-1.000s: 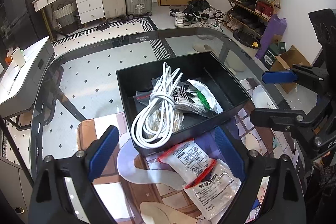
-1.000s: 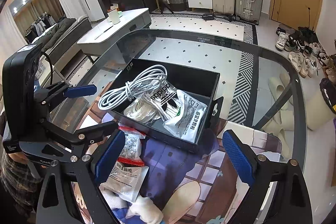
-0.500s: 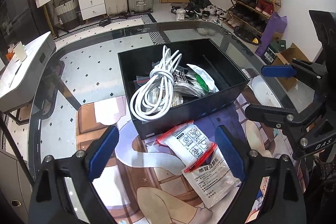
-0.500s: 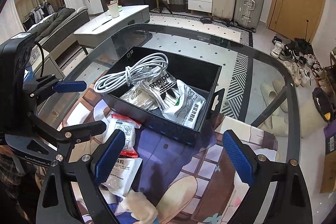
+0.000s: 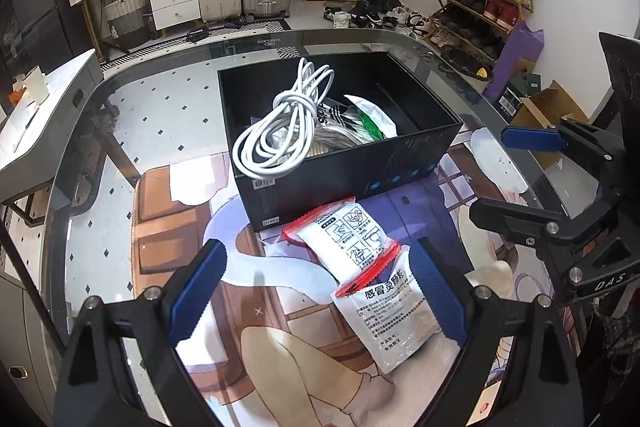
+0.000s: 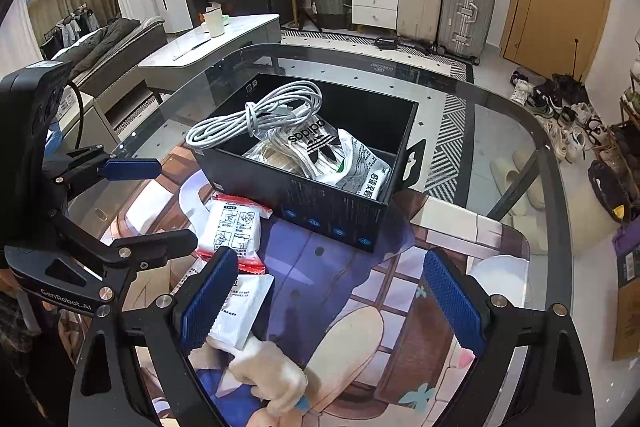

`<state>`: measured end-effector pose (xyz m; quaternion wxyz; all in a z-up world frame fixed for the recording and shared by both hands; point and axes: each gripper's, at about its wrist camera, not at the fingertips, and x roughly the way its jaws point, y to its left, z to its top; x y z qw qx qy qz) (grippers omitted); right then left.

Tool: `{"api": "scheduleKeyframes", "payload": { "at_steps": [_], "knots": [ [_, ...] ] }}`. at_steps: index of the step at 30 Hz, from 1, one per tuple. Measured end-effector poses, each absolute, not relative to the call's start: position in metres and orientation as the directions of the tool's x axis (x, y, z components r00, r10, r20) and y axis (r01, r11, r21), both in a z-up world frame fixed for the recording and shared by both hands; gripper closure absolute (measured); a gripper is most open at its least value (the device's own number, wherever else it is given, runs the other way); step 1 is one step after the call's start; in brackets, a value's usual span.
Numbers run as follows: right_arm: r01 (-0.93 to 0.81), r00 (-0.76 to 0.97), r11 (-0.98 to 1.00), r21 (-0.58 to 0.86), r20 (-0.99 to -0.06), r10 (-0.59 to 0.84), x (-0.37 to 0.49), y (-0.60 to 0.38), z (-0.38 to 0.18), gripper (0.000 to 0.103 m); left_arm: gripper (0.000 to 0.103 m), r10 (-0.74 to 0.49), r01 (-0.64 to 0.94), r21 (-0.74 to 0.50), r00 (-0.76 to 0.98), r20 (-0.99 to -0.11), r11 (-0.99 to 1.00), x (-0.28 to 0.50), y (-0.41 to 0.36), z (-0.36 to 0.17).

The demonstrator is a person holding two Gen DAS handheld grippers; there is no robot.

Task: Organize soft objects
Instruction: 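Withdraw both tools from the box toward the white plush and foam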

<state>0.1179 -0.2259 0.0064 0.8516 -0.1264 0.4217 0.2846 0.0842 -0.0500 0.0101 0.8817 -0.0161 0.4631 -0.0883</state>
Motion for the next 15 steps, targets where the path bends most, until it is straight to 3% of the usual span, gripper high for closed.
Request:
{"api": "scheduleKeyframes", "payload": {
  "at_steps": [15],
  "knots": [
    [-0.600, 0.423, 0.793, 0.104, -0.800, 0.425, 0.091, -0.247, -0.007, 0.008, 0.010, -0.192, 0.154, -0.129, 0.527, -0.828, 0.980, 0.068, -0.055, -0.002]
  ]
}}
